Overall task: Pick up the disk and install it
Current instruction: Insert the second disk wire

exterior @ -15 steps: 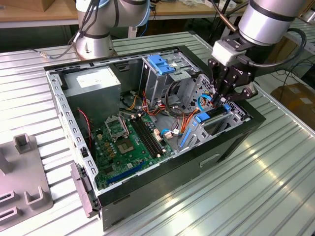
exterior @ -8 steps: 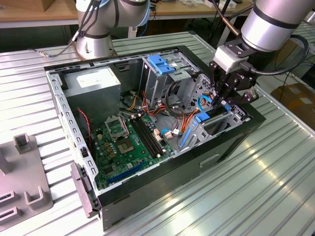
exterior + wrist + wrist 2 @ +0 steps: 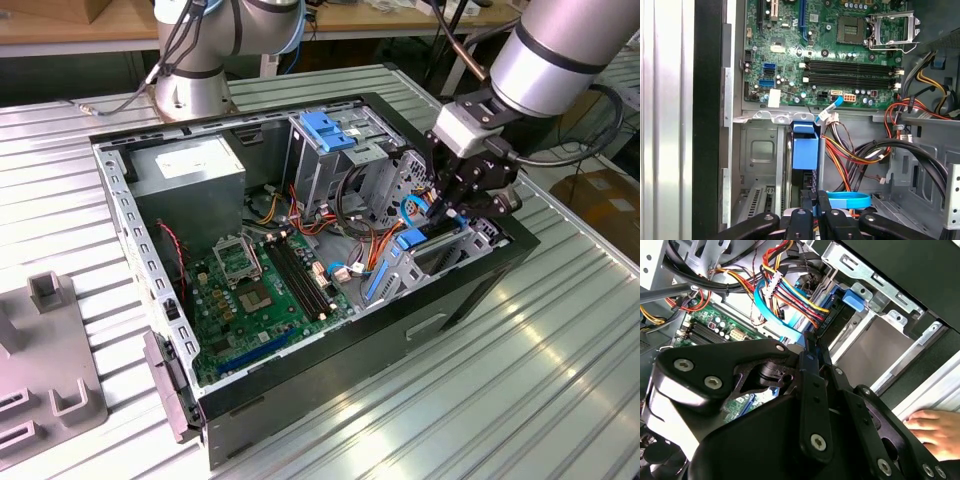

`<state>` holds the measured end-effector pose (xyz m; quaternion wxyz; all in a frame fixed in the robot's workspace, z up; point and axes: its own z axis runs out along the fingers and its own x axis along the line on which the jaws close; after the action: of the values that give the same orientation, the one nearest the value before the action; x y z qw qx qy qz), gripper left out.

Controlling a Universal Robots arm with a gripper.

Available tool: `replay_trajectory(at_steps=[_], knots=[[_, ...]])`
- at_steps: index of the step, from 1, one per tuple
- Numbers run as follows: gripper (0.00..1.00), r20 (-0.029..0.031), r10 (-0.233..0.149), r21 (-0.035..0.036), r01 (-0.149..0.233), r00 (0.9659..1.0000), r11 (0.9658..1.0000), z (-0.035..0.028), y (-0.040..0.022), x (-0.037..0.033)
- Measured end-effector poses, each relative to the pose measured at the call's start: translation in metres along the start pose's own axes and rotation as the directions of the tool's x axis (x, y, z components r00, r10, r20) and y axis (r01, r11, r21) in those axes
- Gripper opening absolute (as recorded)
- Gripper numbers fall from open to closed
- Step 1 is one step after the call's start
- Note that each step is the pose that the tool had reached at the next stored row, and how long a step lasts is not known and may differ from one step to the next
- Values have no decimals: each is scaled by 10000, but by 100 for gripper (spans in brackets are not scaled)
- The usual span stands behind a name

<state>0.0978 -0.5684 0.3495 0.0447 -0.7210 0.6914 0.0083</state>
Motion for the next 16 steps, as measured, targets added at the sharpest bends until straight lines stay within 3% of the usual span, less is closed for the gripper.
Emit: replay_trajectory(at_steps=[5,8,16], knots=[[16,39,2,1,-2,10000,10000,4,1,26],[16,106,5,5,-5,9999,10000,10,2,28],[16,108,-3,97,2,9999,10000,10,10,28]])
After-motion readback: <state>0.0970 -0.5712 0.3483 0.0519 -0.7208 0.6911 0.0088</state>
